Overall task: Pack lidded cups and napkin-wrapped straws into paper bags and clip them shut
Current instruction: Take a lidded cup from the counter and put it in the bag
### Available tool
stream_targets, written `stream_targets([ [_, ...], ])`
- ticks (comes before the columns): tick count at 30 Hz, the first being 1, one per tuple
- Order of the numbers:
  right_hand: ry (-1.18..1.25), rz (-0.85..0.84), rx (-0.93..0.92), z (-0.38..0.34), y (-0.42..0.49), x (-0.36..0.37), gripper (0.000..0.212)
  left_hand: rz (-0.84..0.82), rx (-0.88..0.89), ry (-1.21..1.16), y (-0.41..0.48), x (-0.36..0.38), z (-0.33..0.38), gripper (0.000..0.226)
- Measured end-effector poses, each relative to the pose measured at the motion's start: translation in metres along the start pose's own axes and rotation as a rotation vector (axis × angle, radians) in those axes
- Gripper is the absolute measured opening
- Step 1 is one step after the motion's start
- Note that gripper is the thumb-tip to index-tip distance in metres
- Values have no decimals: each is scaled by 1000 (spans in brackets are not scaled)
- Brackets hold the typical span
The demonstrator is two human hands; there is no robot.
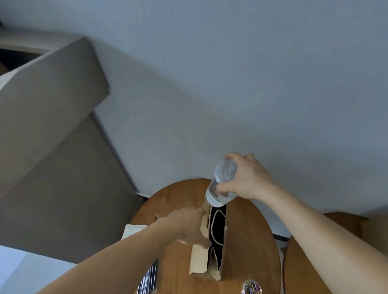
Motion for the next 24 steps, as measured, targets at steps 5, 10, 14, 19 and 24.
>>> stream_targets([
  [5,31,26,26,-2,-2,9,95,45,-71,-15,12,26,2,71],
  [10,67,27,92,9,-12,24,101,100,-132,-186,20,41,-6,45],
  [14,29,1,66,15,-21,22,102,51,-166,-482,25,51,-19,29],
  [19,-280,-130,-91,7,-36,31,100,89,-181,-653,31,50,-28,16],
  [24,-591,-289,-261,-1,-42,69,98,87,-159,-684,30,54,-29,12],
])
Point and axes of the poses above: each hand's wrist, its own y-axis towards the middle knuckle, its own x-axis out of the palm, z = x × y, the point moved 8 cm from there along y, towards the middle knuckle, and after that the axes turned 6 degrees about -z, right-handed, at the moved point
